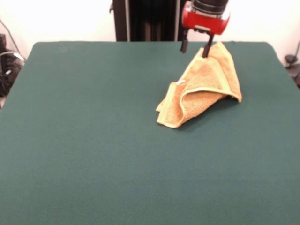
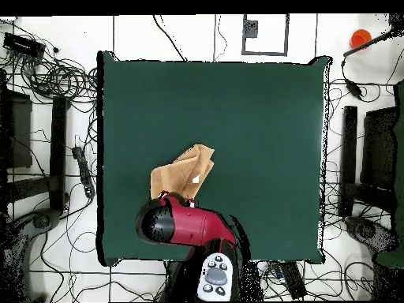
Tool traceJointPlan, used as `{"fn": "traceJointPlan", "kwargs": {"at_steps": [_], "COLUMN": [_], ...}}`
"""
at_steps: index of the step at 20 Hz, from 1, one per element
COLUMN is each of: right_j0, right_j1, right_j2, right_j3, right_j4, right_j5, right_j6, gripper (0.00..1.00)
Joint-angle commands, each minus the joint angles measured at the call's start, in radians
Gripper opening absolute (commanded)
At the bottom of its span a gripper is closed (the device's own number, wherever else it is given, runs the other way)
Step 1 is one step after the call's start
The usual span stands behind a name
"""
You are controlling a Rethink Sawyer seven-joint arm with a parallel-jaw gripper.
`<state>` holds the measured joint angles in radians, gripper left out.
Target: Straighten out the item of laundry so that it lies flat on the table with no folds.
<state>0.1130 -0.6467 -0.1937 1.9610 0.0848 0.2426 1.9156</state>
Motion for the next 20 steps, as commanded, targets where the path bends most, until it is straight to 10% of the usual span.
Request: {"fn": "traceJointPlan", "kwargs": {"at_steps": [1, 20], "right_j0": [0.019, 0.033], "right_j1": [0.000, -0.010], "right_j2": [0.109, 0.099], "right_j3": [0.053, 0.030], "right_j4": [-0.010, -0.008], "right_j5": [-0.023, -0.030], "right_j6": [0.138, 0.142], "gripper": [1.00, 1.00]}}
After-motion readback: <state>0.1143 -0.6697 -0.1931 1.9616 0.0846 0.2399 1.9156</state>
